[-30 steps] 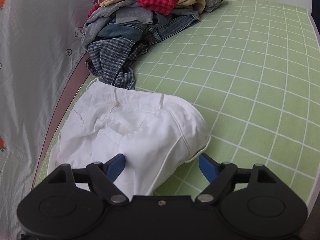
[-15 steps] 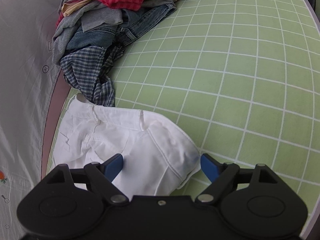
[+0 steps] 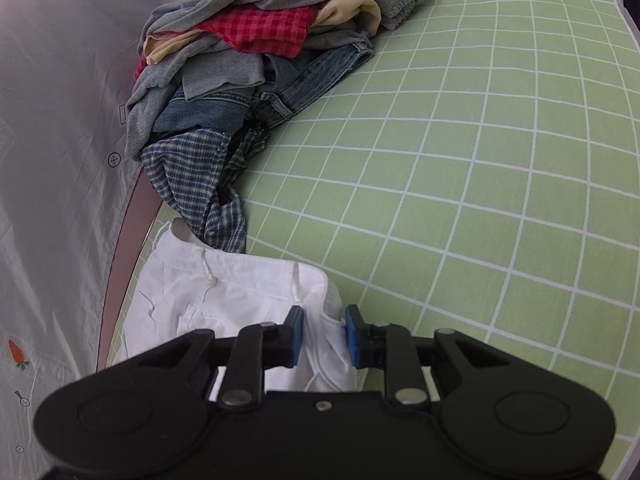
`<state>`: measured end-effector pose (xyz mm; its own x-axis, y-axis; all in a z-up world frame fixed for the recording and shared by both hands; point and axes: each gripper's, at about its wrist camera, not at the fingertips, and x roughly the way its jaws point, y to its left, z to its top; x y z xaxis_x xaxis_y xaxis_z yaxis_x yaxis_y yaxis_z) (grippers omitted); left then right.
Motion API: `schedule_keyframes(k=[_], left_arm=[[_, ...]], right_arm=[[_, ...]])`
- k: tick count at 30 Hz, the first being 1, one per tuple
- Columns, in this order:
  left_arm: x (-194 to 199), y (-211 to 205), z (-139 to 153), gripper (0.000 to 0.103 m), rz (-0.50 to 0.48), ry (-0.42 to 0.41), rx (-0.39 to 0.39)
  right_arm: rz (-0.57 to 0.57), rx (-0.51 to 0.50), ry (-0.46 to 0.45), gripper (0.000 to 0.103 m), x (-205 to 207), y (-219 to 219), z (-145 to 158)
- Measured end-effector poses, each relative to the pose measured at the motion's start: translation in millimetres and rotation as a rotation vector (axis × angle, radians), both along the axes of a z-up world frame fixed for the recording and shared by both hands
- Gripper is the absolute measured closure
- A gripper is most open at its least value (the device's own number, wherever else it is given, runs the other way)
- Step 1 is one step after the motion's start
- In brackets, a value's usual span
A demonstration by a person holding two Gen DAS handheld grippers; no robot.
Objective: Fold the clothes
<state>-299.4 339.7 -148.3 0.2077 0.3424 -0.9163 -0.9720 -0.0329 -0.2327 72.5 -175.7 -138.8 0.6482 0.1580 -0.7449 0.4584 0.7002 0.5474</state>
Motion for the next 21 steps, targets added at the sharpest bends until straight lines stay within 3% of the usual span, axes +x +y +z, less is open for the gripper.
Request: schedule_keyframes(k=[4,8,10,13,18,21], left_arm=[[-15,-2,31,0.101,-0.006,-0.078,0.039],[-25,-17,45,0.101,-0.055,-0.039,0.092],[-31,-25,33,0.101,-0.065,0.004,0.081],[-39,-34,3,0.100,-0.088,0.088,0.040],[-30,-52,8,0.100,-0.188,0.183,0.107],[-30,-56,3,0.100,-0.181,0.197,0.075]], right_arm=[[0.035,0.008,-0.111,0.084,5,-10,27],[0.075,0.022,-0.199,0.085,-8,-18,54],[0.098,-0.009,-0.221,0.085,-19,-19,60],[0.108,-0.083,-0.156,0.085,-33,-22,42],[0.132,-0.210,-0.050,0.086,-53,-32,14],[0.156,-0.263,-0.048,0.087,-63,-41,19]])
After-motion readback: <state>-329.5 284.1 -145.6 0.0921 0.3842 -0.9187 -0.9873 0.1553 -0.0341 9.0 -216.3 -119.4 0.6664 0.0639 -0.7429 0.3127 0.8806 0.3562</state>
